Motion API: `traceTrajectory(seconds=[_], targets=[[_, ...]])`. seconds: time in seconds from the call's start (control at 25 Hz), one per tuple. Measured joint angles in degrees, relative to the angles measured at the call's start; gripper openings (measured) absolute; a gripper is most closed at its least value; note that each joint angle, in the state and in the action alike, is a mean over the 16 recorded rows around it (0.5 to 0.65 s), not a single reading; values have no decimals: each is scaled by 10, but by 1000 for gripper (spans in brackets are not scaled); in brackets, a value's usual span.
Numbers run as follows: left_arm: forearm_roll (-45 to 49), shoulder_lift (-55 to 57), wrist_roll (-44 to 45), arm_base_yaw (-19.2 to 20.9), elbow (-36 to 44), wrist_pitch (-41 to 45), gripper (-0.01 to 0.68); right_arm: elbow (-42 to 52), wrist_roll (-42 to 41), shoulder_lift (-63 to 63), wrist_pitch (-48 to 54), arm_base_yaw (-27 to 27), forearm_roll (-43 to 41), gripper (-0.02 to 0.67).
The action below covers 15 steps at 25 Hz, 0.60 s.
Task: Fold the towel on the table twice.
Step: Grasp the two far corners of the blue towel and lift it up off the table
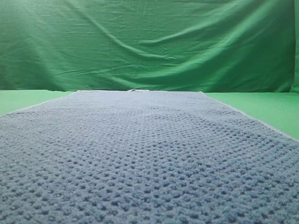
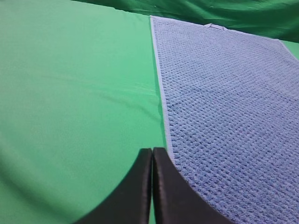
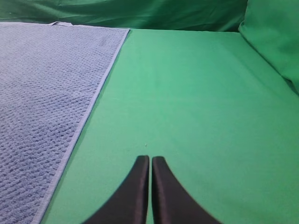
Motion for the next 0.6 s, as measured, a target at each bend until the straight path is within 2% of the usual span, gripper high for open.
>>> traceTrajectory(seconds=[0.36, 0.6], targets=[[-7, 0, 1, 0, 0, -2, 0, 0, 0, 0, -2, 0, 1, 0], [-67, 0, 2, 0, 0, -38, 0, 0, 0, 0, -36, 0, 20, 0]])
